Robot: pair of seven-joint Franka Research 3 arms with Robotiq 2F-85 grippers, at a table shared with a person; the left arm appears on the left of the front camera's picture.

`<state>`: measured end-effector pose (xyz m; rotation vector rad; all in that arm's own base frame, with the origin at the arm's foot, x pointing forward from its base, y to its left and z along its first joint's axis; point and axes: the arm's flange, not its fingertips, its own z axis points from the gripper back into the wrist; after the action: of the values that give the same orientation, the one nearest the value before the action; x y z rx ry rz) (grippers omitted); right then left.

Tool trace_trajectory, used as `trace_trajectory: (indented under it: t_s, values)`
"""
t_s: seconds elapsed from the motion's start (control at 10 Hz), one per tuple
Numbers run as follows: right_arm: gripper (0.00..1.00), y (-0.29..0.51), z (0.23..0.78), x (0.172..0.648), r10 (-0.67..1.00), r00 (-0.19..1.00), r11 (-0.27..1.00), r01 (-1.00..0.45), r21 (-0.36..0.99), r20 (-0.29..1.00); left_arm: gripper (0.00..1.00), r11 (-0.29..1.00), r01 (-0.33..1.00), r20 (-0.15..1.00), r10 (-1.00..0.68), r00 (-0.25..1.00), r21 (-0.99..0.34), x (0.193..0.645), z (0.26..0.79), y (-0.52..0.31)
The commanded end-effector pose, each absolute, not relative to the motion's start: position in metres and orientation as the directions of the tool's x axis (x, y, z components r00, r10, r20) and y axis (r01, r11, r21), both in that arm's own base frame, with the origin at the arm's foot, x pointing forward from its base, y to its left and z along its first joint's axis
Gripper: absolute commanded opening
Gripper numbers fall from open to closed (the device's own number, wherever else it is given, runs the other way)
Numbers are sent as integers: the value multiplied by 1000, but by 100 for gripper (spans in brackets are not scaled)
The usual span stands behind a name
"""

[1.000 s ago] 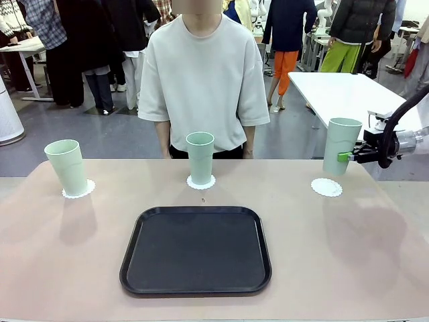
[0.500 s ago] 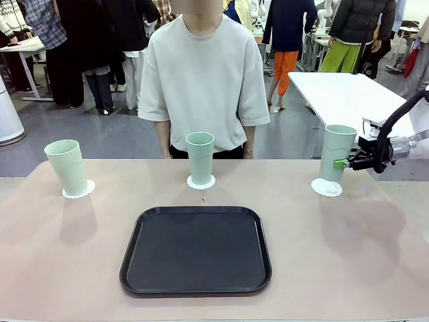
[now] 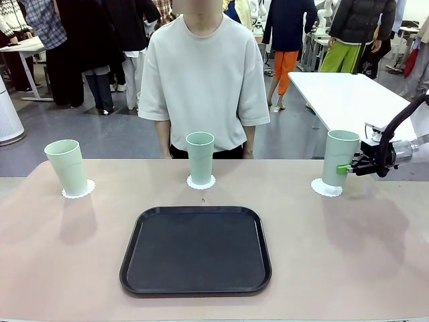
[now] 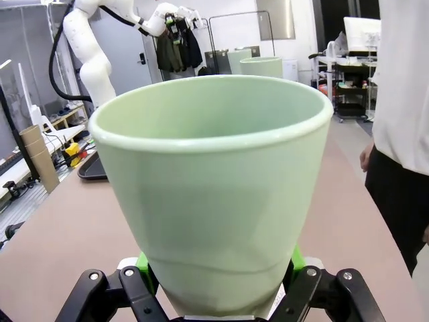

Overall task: Place coasters on the table and set cups on them.
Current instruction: Take one Reusable plastic cup from the Flat Tray and place it on a coaster set by the human.

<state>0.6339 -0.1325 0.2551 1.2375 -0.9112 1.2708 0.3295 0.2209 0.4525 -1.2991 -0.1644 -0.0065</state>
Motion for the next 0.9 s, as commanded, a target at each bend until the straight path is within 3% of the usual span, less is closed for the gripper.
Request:
trace_trajectory:
  t_s: [0.0,0.8]
  values:
    - [82,-132,246,645,196,91,-158,-980,123,976,100,261,106,133,89,987,-959,328,455,221]
    - [82,-133,230,656,188,95,-179,-975,129,978,100,261,106,133,89,987,-959,328,455,221]
